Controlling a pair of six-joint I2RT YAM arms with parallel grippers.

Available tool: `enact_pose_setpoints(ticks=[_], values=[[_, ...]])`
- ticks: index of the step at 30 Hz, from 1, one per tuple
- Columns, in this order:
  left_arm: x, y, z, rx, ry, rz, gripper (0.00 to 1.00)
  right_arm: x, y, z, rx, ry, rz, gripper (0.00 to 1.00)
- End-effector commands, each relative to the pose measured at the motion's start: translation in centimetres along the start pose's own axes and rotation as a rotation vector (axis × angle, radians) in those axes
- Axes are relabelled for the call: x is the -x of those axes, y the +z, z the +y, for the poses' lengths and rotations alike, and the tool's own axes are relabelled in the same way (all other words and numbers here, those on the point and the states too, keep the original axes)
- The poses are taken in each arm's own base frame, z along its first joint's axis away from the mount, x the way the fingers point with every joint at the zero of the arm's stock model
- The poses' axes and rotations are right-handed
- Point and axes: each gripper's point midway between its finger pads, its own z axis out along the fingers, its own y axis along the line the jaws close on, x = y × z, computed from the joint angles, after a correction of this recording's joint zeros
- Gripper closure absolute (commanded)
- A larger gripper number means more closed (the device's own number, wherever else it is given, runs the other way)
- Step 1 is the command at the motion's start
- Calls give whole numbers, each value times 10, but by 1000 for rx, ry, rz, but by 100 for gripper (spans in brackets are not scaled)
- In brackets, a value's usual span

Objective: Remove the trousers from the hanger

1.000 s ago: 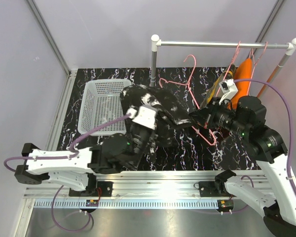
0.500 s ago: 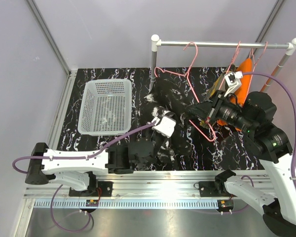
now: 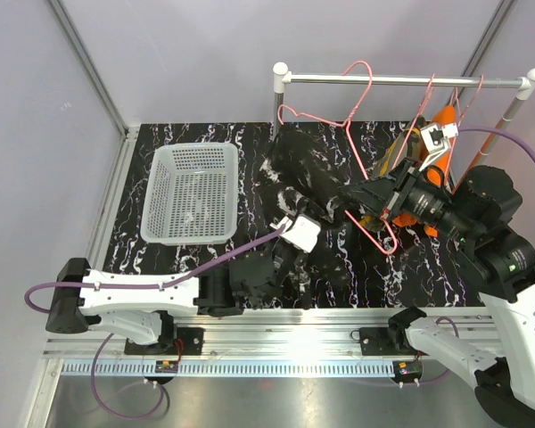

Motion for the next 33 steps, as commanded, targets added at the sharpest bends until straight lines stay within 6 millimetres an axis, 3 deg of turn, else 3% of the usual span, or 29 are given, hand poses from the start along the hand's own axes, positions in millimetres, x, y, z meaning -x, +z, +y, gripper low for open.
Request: enact_pose_setpoints(ticks=[1,6,7,8,10,14,20,26,28,33], values=[[55,2,13,32,-134,-152,95,52,-24,59,160,-75,-174,100],[46,4,-5,-34,-133,-174,74,68,-36,74,166,-70,-214,100],[46,4,-7,-40,-129,-175,47,69,-39,76,165,-62,-220,100],[45,5,-11,-48,-126,-175,32,70,-39,75,160,-58,-225,100],[44,7,-19,-62,-110,-185,18,72,-40,76,159,-43,-235,100],[45,14,-30,-54,-93,-196,8,74,-44,85,192,-27,-238,100],[42,38,-46,11,-82,-190,1,72,-53,98,246,-1,-226,100],[49,61,-33,113,-158,-186,1,65,-65,109,301,17,-212,100],[40,72,-26,163,-162,-164,1,65,-75,117,321,14,-219,100],[46,80,-21,173,-229,-197,2,57,-84,126,377,22,-194,100]])
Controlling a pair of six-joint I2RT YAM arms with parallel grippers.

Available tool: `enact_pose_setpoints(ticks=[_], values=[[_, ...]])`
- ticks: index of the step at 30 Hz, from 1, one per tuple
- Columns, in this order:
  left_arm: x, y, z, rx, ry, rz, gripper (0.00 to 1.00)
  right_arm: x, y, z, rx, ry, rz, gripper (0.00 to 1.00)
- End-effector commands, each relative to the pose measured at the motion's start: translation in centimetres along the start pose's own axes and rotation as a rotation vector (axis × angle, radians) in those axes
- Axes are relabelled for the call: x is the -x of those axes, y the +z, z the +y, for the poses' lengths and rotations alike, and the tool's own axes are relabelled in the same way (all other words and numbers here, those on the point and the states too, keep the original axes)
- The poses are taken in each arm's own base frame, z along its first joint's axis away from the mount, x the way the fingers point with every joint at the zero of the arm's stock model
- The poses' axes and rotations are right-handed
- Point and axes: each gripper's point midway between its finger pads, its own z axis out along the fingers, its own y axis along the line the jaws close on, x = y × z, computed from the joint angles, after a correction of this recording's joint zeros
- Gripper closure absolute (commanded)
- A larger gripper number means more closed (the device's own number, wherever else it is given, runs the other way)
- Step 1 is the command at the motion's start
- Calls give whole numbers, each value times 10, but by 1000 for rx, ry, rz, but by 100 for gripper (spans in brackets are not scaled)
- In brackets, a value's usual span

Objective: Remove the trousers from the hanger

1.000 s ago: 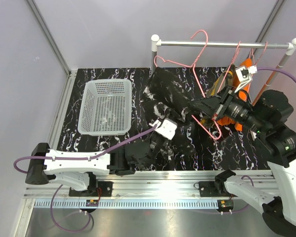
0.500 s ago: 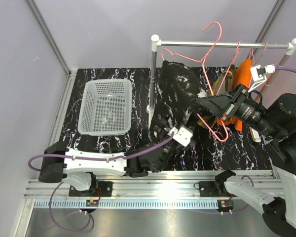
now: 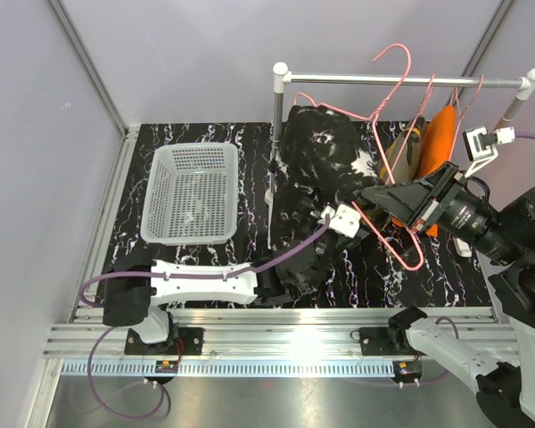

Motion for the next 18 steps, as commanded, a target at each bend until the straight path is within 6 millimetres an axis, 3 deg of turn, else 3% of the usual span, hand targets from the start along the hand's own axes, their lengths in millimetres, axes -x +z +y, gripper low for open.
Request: enact_pose_setpoints(ticks=[1,5,7,8,10,14,18], values=[[38,14,21,100,-208,-90,4,18,-29,68,262,-98,-87,100],[47,20,40,197,-215,-131,73,10,-36,69,282,-91,-73,100],[56,23,52,236,-228,-150,88,7,-40,69,287,-94,-68,100],[66,22,61,263,-232,-179,100,7,-40,67,276,-97,-75,100],[76,17,77,315,-233,-212,100,3,-42,57,235,-118,-78,100],[116,-4,126,415,-251,-289,100,-2,-38,32,147,-126,-89,100],[142,-23,157,391,-297,-326,100,-11,-26,-11,13,-130,-77,100]])
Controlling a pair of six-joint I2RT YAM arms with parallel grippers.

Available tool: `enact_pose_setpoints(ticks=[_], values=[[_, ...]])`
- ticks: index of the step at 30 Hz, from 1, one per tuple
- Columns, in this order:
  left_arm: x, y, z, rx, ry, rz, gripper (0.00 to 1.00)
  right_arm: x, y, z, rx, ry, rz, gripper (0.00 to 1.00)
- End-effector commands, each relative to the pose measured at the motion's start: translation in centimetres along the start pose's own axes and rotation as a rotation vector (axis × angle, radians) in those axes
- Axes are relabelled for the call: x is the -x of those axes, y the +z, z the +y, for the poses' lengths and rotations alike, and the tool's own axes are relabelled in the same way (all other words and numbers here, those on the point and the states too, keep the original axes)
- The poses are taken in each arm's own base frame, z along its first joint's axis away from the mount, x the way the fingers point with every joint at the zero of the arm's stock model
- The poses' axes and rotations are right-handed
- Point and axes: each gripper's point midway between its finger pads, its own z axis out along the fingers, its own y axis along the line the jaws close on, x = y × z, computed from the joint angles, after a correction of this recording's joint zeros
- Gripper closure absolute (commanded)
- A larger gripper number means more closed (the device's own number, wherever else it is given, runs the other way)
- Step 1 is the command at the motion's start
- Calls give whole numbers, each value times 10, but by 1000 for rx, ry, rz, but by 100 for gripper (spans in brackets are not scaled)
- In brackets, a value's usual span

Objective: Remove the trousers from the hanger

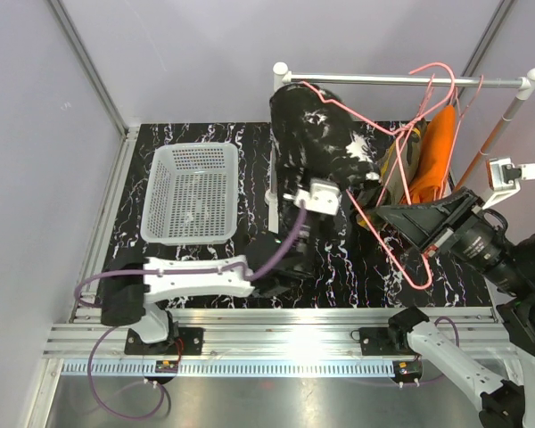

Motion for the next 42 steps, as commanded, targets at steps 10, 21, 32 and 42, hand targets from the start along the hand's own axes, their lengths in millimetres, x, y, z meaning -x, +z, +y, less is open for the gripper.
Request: enact_pose_setpoints(ticks=[10,21,32,42], values=[[129,-13,157,75,-319,-162,100,-18,21,-70,-191,-111,34,100],[143,-21,210,88,-230,-104,100,-70,49,-150,-336,-96,204,100],[83,-20,184,14,-234,-12,100,-55,69,-88,-73,23,190,100],[112,-13,276,334,-272,21,100,-39,39,-142,-400,-163,117,100]])
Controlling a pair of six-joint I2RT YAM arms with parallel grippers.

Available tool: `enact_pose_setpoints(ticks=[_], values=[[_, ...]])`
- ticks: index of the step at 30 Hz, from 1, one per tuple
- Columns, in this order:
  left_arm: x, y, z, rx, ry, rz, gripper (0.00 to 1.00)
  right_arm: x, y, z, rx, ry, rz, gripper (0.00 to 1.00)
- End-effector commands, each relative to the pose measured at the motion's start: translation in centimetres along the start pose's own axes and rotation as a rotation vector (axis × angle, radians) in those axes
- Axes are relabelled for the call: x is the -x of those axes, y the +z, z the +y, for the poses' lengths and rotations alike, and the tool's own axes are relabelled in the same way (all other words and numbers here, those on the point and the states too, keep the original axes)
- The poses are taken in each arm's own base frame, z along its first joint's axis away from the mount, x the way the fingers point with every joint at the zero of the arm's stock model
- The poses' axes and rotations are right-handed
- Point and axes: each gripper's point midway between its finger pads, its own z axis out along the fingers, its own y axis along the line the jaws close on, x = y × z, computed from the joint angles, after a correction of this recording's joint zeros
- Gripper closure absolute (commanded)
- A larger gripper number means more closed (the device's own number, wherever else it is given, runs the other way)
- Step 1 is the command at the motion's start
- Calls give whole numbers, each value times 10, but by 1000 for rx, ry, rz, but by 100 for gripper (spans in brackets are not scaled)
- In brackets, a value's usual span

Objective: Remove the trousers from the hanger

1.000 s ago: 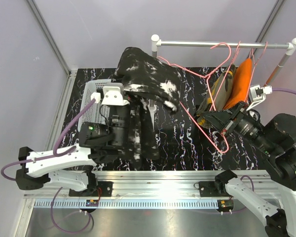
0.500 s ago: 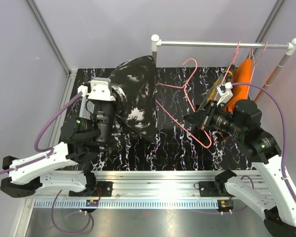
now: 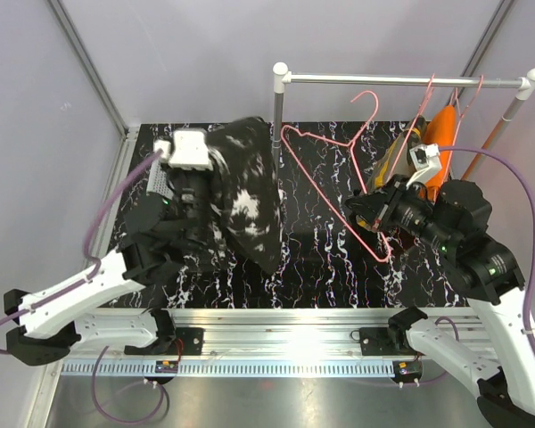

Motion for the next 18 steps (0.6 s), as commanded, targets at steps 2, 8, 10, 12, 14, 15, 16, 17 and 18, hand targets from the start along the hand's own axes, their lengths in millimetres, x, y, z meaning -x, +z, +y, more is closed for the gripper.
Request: enact_pose_setpoints(ticks=[2,8,10,12,14,15,16,17,18], values=[[85,5,87,224,-244,-96,100,25,-20,-9,-101,-92,-105,100],[95,34,125,379,-146,-78,100,33,-29,-9,-130,-117,-135,100],[92,52,146,458,-85,-47,100,35,-31,-11,-143,-124,-139,100],[93,68,171,510,-104,-57,100,36,-34,-10,-149,-128,-144,100],[93,88,178,497,-134,-30,100,38,-36,-9,-150,-136,-146,100],[91,94,197,547,-129,-23,100,37,-36,-9,-151,-137,-143,100],[99,99,203,556,-147,-32,100,38,-38,-9,-151,-140,-144,100],[99,106,206,550,-136,-26,100,37,-37,-11,-157,-145,-136,100],[106,106,219,582,-155,-42,100,37,-37,-12,-164,-146,-139,100]])
